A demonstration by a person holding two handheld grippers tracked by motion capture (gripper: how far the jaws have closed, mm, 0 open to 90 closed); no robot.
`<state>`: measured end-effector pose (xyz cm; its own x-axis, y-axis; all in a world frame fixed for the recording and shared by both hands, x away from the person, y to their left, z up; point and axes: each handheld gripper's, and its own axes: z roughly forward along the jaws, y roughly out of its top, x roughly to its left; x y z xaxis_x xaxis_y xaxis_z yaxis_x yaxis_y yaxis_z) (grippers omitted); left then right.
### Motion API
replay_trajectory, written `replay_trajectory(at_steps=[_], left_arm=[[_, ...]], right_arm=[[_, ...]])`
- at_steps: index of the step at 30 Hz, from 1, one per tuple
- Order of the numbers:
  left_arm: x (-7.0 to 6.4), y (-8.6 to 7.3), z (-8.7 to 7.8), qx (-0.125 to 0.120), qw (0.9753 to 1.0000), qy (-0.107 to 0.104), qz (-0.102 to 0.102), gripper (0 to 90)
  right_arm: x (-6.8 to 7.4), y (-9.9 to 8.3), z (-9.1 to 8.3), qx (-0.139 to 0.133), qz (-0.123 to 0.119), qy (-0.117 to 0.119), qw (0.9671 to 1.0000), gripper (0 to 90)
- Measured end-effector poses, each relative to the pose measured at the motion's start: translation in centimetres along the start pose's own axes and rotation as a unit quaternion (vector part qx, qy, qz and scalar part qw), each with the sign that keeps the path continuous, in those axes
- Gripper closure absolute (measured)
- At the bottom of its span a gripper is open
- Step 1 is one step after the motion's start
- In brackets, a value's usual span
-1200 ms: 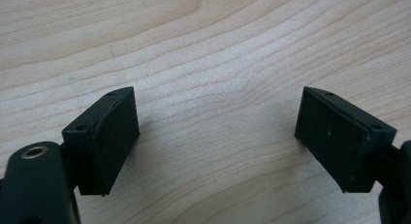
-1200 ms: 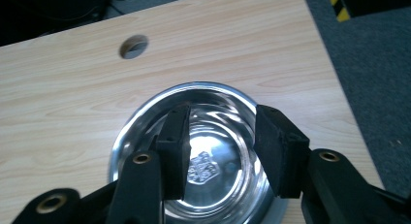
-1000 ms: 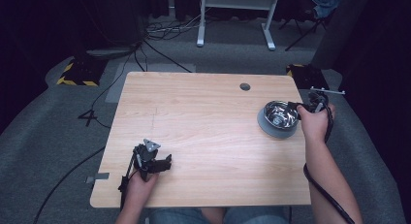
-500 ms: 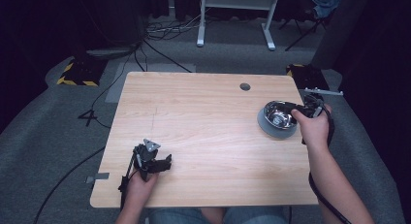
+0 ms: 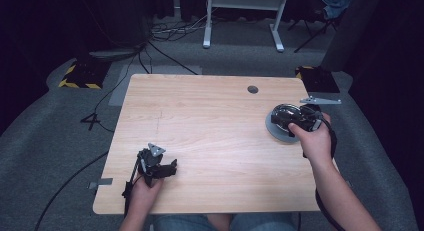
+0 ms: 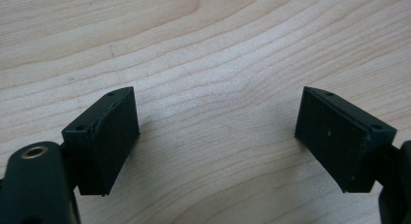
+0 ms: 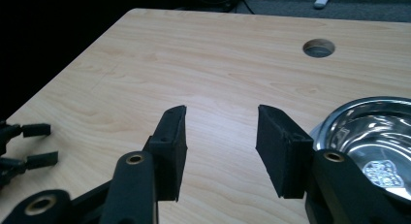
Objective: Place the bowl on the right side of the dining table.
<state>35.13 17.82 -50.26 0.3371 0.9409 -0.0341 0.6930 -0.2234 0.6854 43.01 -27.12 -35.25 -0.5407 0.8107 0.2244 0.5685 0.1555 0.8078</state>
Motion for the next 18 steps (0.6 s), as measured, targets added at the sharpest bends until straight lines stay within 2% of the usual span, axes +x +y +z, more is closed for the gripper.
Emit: replay_trajectory(at_steps=[9,13,18], left_arm=[[0.0,0.0,0.0,0.000,1.0000,0.000,0.000,15.9],[0.0,0.0,0.0,0.000,1.0000,0.000,0.000,15.9],[0.0,0.0,0.0,0.000,1.0000,0.000,0.000,15.8]], right_arm=[[1.9,-2.1,0.9,0.020,-0.002,0.039,0.9991,54.7],[2.3,-2.9,1.1,0.029,-0.006,0.042,0.9987,54.9],[2.8,-4.0,1.2,0.041,-0.024,0.044,0.9979,55.1]])
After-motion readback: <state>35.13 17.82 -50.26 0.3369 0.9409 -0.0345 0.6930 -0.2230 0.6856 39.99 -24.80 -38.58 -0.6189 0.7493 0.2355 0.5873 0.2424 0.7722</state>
